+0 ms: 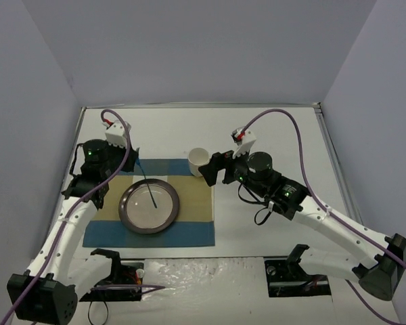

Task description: Set the dinner table for one person

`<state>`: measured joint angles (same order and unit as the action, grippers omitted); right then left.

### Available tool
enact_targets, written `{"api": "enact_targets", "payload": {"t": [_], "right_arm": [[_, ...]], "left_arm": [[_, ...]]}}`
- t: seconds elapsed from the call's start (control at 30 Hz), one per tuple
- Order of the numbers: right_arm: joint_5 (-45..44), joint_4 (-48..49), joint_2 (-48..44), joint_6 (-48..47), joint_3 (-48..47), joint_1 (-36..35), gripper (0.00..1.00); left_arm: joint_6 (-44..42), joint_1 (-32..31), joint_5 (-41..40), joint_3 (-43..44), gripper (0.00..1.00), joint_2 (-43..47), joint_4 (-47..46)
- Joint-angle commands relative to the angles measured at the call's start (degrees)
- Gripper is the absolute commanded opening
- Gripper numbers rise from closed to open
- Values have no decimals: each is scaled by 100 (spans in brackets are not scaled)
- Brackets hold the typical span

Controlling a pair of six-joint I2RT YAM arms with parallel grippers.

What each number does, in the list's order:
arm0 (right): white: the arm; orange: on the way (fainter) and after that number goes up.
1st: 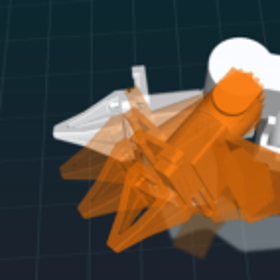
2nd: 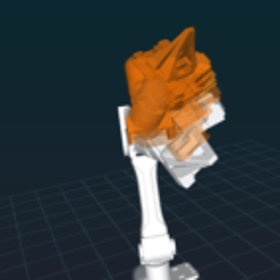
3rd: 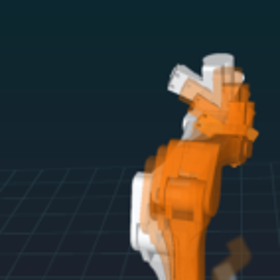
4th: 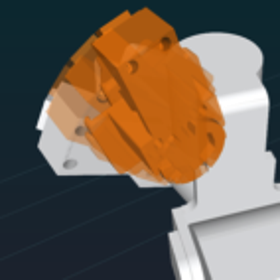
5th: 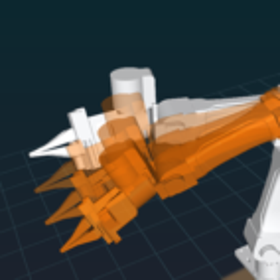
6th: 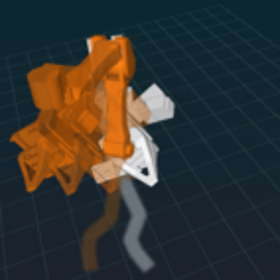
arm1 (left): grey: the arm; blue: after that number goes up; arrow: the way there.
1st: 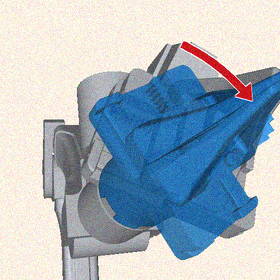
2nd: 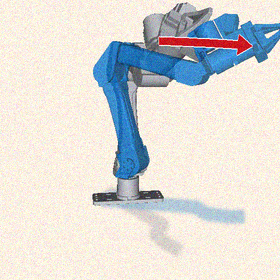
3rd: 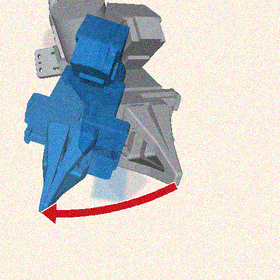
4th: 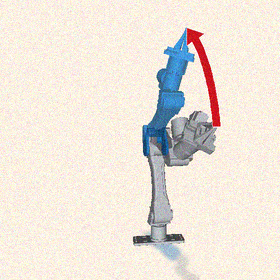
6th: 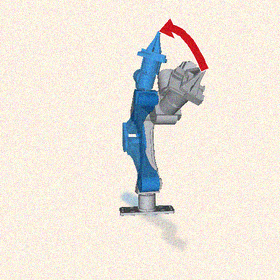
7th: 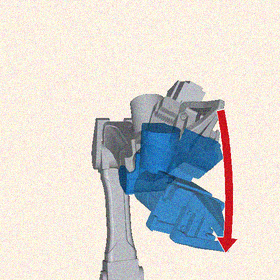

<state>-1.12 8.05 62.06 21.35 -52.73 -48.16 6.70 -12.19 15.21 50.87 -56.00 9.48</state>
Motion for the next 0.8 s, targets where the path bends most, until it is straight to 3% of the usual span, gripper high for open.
{"api": "enact_targets", "payload": {"t": [0.0, 0.27, 0.53, 0.77], "right_arm": [[-111, 144, -234, -256, 133, -24, 95], [58, 136, -556, -430, 487, 133, 95], [730, 135, -862, -522, 830, 427, 95], [1268, 144, -1059, -556, 1046, 851, 95]], "left_arm": [[-740, 898, 1432, 249, 0, 60, 732], [-2411, 2417, 2512, 848, 0, -679, 2147], [-3884, 2612, 2082, 1750, 0, -1703, 3434], [-4545, 2667, 2099, 1834, 0, -2182, 3480]]}}
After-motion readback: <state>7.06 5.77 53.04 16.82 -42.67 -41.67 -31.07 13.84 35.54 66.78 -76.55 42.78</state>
